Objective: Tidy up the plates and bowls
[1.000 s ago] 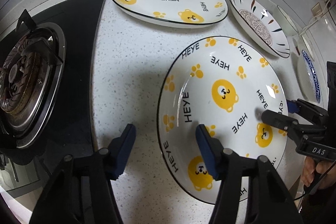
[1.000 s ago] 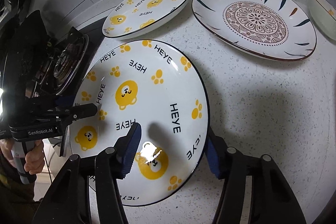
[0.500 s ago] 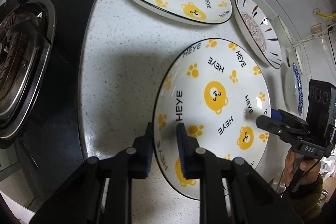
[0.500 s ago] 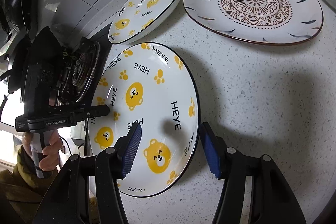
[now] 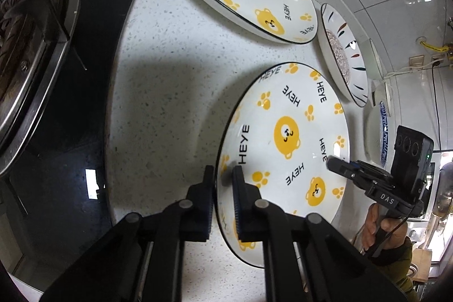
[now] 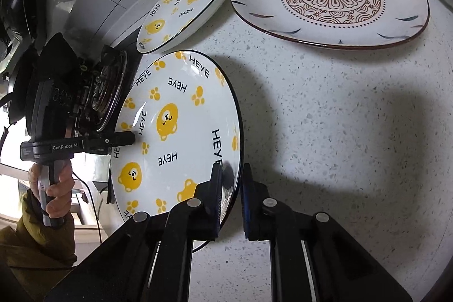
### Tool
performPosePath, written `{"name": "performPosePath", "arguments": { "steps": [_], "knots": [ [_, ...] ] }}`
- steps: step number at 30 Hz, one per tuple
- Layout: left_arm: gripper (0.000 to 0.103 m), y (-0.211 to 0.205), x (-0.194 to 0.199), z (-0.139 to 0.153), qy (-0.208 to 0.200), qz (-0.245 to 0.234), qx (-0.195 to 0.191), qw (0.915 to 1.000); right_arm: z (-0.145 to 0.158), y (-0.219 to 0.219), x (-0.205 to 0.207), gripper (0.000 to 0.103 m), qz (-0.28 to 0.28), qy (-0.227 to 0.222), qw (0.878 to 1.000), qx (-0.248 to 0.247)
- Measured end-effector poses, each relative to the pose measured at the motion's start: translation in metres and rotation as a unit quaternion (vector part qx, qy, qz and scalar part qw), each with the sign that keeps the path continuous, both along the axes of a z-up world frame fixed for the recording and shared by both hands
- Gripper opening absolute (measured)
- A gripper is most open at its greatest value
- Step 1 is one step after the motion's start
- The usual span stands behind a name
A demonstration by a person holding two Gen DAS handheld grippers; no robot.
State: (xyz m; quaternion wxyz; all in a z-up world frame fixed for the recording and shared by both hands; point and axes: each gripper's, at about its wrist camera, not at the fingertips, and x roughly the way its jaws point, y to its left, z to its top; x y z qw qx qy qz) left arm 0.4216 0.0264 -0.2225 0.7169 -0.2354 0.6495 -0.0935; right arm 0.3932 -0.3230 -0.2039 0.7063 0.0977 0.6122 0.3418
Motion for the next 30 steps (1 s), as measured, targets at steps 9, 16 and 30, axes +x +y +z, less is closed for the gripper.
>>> {"name": "performPosePath", "arguments": {
  "steps": [9,16,30],
  "knots": [
    [0.011,0.001,-0.011,0.007,0.002,0.017,-0.004,0.9998,0.009,0.000,-0.005,0.011,-0.004,-0.001,1.000,0.006],
    [0.011,0.001,-0.032,0.038,-0.023,0.024,0.000,0.9994,0.034,0.000,-0.022,0.011,-0.004,-0.012,1.000,0.014],
    [0.011,-0.012,-0.105,0.051,-0.018,-0.017,-0.002,0.9997,0.038,-0.006,-0.098,0.011,-0.018,-0.003,1.000,0.015]
  ]
}}
